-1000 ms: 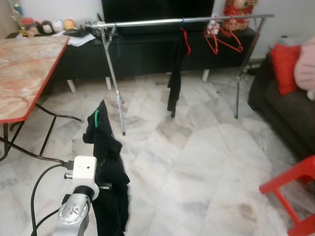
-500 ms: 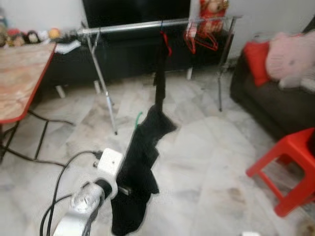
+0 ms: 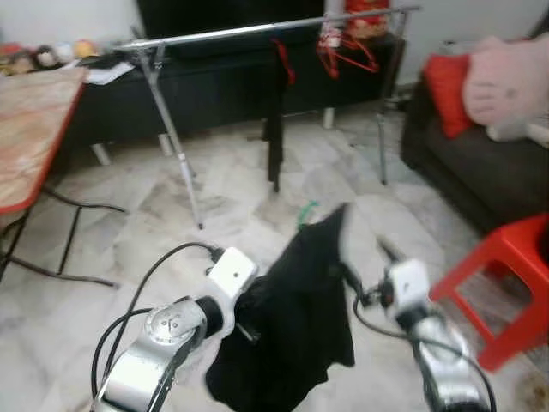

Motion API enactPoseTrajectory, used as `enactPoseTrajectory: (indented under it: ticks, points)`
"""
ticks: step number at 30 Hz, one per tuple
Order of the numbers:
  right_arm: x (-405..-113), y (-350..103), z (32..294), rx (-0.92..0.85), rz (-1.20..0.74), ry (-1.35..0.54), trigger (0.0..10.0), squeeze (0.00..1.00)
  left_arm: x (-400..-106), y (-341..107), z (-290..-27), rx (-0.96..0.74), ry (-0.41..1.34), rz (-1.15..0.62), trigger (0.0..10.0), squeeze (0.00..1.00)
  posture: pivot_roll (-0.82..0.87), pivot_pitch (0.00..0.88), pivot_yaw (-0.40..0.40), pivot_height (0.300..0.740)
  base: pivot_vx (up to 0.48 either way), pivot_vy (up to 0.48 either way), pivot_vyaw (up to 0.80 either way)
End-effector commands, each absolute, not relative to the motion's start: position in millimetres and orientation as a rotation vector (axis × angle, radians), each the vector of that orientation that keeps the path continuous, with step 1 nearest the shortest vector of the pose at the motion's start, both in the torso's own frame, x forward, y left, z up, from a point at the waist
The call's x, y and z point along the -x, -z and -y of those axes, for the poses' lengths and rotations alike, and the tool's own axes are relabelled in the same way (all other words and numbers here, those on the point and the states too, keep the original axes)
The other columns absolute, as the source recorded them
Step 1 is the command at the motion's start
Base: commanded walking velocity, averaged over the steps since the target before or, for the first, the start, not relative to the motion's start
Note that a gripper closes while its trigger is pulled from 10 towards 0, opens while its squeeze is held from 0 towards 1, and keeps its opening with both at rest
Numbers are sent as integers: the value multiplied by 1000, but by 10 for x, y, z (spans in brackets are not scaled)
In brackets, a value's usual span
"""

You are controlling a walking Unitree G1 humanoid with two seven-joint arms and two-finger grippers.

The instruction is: Hang hanger

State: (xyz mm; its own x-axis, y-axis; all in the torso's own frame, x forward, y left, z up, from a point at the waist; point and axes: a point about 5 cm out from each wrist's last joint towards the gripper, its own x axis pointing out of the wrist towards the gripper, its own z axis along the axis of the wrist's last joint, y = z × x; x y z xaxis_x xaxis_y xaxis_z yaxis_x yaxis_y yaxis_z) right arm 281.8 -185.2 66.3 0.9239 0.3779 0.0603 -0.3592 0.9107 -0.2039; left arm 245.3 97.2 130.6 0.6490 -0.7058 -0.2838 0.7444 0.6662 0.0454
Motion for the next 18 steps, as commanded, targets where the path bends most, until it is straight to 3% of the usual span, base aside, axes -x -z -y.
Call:
enactPoseTrajectory:
  ticks: [1,6,13,18]
  points:
    - [-2650,-478,1874,154,15,-393,10000,0,-2467,-1465,-906,-155,875,-192,10000,0,-34,0,7,740,0,0,0]
    - [-2650,-657,1799,148,72,-460,10000,0,-2481,-1559,-759,-168,974,-149,10000,0,-38,0,0,740,0,0,0]
    - [-2369,-635,1813,152,-7,-490,10000,0,-2535,-1674,-715,-140,1015,-123,10000,0,-45,0,-6,740,0,0,0]
    - [-2346,-555,1822,163,-55,-471,10000,0,-2508,-1729,-639,-135,1082,-110,10000,0,-45,0,-4,740,0,0,0]
